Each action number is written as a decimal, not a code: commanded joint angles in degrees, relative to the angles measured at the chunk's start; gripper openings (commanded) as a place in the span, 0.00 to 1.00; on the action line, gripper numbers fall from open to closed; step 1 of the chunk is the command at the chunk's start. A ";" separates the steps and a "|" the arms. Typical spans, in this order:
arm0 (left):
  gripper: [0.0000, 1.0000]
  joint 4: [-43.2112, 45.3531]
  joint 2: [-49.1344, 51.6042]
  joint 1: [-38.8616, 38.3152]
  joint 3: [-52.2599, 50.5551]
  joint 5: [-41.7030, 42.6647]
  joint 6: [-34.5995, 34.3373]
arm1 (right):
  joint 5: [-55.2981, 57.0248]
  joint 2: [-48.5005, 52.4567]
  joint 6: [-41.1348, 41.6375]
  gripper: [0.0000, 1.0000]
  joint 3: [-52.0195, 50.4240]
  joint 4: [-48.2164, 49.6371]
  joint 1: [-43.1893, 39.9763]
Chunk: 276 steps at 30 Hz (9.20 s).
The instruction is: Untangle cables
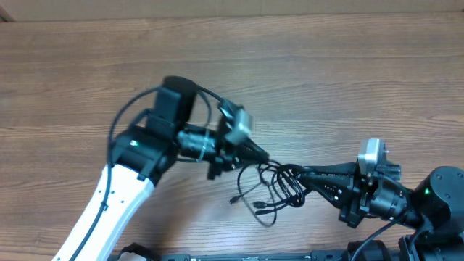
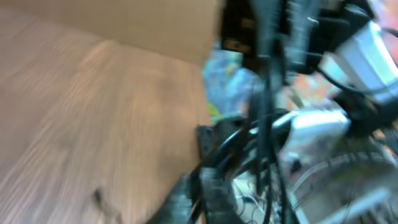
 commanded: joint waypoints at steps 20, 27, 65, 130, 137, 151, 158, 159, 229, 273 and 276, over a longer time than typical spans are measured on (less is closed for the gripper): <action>1.00 18.91 -0.33 -0.72 0.66 15.17 -7.17 | 1.18 -0.02 7.50 0.04 0.50 2.34 -0.15; 1.00 21.88 -0.33 -5.33 0.66 3.23 -11.50 | -2.78 -0.02 7.48 0.04 0.48 2.32 -0.15; 0.04 28.68 4.37 -7.93 0.66 -13.81 -32.94 | 22.58 0.00 7.30 0.74 0.44 -10.21 -0.15; 0.04 51.76 3.85 -11.19 0.66 8.50 -36.63 | 43.54 21.92 12.50 0.48 0.44 -6.80 -0.17; 0.04 50.86 3.82 -11.47 0.66 12.94 -40.50 | 53.51 23.10 14.03 0.51 0.46 0.63 -0.28; 0.04 50.12 3.82 -11.65 0.66 13.73 -42.80 | 60.33 22.93 13.75 0.58 0.46 4.96 -0.26; 0.04 43.01 3.82 -6.86 0.66 -1.22 -42.82 | 59.06 20.46 13.73 0.69 0.46 -6.95 -0.26; 0.04 40.19 3.82 -6.01 0.66 -4.33 -42.82 | 59.12 19.28 13.70 0.70 0.46 -7.74 -0.28; 0.06 18.56 3.89 -7.43 0.63 -3.32 -11.21 | -0.11 4.87 -34.12 0.04 0.59 -4.63 -0.26; 0.50 25.75 4.52 -12.55 0.63 -23.93 -45.09 | 25.57 4.87 6.19 0.04 0.59 -0.63 -0.22; 0.59 25.75 4.61 -12.55 0.63 -23.96 -45.90 | 25.57 4.87 6.19 0.04 0.59 0.17 -0.22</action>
